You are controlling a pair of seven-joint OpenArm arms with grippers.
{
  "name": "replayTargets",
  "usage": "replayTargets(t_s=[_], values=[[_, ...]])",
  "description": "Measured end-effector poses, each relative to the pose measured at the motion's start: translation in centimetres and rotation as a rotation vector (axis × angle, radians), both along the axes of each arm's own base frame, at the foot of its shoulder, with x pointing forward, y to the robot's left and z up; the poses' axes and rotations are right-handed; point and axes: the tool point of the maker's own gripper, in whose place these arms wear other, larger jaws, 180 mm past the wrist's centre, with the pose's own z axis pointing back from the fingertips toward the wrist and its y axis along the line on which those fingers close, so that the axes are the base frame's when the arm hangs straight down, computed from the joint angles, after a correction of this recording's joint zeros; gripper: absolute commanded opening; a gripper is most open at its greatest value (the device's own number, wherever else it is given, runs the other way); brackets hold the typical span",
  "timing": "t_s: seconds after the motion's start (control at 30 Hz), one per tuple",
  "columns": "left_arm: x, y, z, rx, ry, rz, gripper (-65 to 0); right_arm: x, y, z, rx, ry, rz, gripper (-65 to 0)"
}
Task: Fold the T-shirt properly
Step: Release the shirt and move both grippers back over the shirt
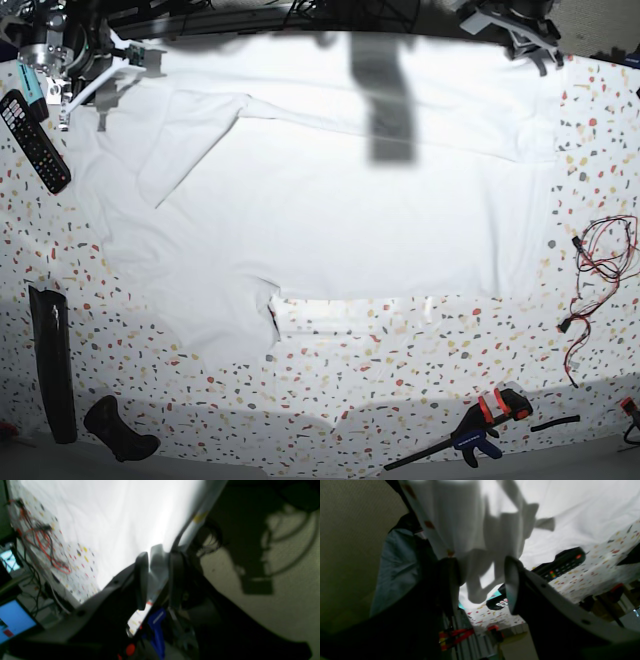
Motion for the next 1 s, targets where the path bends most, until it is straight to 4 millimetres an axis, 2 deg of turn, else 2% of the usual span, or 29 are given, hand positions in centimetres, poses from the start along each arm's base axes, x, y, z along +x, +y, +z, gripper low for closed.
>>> replayTargets(t_s=[0.13,0.3,0.43,0.63,0.73,0.87,1.0], values=[[-0.6,0.0,-0.1,0.000,0.012,0.000,-50.8,-1.6,1.2,-0.3,0.048,0.095,0.000,-36.4],[-3.4,-0.3,-0.4,-0.002,0.089,-0.015,-50.8,-2.1,4.2,0.7,0.140,0.118,0.026,-36.4],[-4.0,1.3,1.2,0.115,0.044,-0.002,-50.8,-2.4,6.1,1.4,0.199,0.129,0.055,-36.4],[-1.0,1.4,4.7,0.139,-0.162,0.018,-50.8,-1.5,7.4,1.7,0.253,0.074,0.068,-36.4],[1.3,1.2,6.7,0.113,-0.289,0.056,-50.8,-0.4,7.8,1.9,0.265,0.036,0.055,-36.4],[4.2,0.7,8.5,0.074,-0.400,0.057,-50.8,2.2,9.4,2.4,0.337,-0.061,0.010,-36.4],[6.2,-0.2,8.7,-0.012,-0.432,0.071,-50.8,6.7,10.4,4.1,0.412,-0.271,-0.102,-36.4]])
